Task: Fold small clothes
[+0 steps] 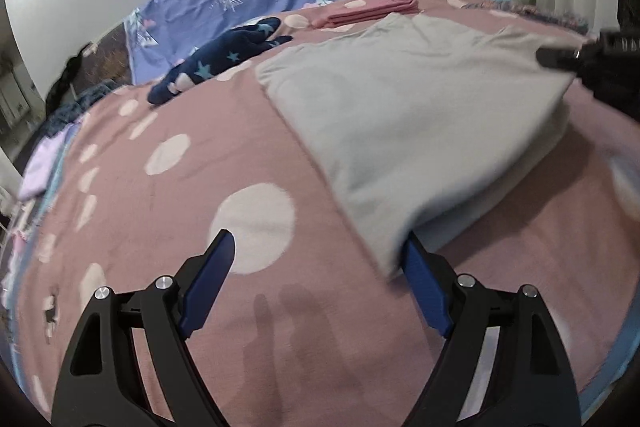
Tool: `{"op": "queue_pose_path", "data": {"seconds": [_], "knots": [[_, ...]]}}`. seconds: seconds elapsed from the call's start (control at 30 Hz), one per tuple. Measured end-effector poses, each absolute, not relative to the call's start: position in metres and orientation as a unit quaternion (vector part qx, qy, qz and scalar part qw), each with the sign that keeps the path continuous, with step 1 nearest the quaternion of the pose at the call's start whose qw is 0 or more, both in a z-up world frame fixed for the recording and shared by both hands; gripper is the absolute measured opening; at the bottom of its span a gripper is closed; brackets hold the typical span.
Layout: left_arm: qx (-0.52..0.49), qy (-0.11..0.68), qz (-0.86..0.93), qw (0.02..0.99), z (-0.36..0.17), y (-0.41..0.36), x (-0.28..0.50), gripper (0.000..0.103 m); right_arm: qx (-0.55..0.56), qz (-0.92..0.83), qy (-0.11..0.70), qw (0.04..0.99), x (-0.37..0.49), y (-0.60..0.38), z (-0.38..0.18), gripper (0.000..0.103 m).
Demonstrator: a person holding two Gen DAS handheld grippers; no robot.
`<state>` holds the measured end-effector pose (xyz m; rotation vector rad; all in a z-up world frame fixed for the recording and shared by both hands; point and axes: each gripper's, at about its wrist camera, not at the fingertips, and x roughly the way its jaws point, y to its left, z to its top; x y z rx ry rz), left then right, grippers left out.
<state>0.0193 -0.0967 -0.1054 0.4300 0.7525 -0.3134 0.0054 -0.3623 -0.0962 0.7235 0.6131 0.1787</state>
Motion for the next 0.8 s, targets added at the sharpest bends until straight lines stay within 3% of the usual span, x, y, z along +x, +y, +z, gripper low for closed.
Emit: {"op": "queue_pose_path", "data": {"seconds": [0.17, 0.43, 0.6, 0.63, 0.7, 0.8], "knots": [[0.173, 0.375, -0.161, 0.896, -0.11, -0.075, 0.017, 0.084, 0.343, 0.062, 0.338, 0.874, 0.003, -0.363, -0.116, 0.004], [0.171, 0.374, -0.164, 0.897, -0.111, -0.071, 0.012, 0.082, 0.298, 0.01, 0.339, 0.892, -0.008, -0.362, -0.106, 0.01], [0.101, 0.389, -0.212, 0.891, -0.097, -0.064, 0.009, 0.052, 0.239, 0.01, 0.287, 0.927, -0.029, -0.351, -0.077, 0.018], [0.084, 0.383, -0.224, 0.892, -0.091, -0.067, 0.009, 0.052, 0.224, 0.029, 0.275, 0.934, -0.031, -0.344, -0.071, 0.029], [0.077, 0.367, -0.233, 0.897, -0.083, -0.077, 0.01, 0.052, 0.181, 0.07, 0.262, 0.946, -0.031, -0.32, -0.059, 0.04], [0.082, 0.36, -0.246, 0.896, -0.087, -0.099, 0.021, 0.052, 0.14, 0.067, 0.276, 0.948, -0.019, -0.302, -0.067, 0.04]]}}
